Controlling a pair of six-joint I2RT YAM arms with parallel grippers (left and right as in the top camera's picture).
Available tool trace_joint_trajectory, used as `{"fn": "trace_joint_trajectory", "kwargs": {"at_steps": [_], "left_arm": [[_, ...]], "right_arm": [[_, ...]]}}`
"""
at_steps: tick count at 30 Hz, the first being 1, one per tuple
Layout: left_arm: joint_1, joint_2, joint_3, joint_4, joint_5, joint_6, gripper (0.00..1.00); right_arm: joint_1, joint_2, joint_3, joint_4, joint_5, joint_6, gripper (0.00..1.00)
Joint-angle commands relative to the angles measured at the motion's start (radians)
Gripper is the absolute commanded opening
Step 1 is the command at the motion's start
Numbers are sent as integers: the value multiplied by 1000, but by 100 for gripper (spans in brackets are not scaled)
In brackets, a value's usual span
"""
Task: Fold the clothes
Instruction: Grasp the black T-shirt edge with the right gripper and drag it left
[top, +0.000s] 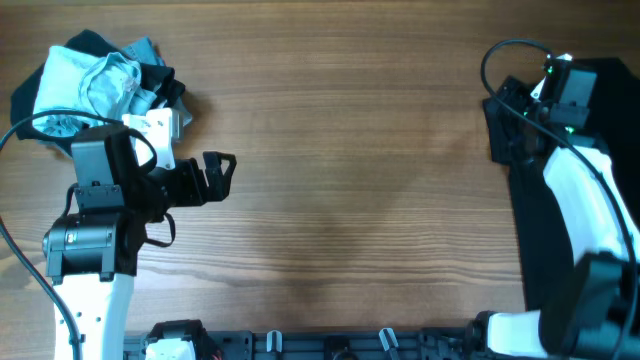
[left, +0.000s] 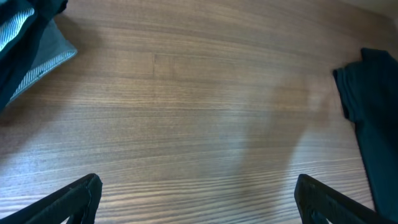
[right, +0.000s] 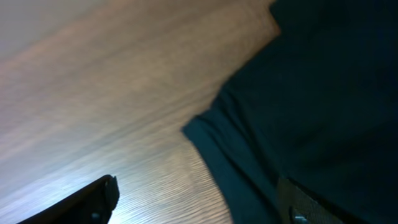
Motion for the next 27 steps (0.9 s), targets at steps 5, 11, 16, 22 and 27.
{"fn": "trace_joint_trajectory", "kwargs": {"at_steps": [5, 11, 16, 22, 27], "left_arm": [[-5, -2, 19, 7, 18, -12, 100], [-5, -2, 19, 17, 18, -13, 100], [-5, -2, 19, 57, 18, -13, 100], [-4, -6, 20, 82, 18, -13, 100], [-4, -6, 24, 117, -12, -13, 100]], "right_arm": [[1, 265, 18, 129, 41, -76, 85], [5, 350, 17, 135, -113, -69, 49], [53, 350, 17, 132, -263, 11, 7], [248, 350, 17, 190, -525, 85, 4], [533, 350, 17, 271, -663, 190, 4]]}}
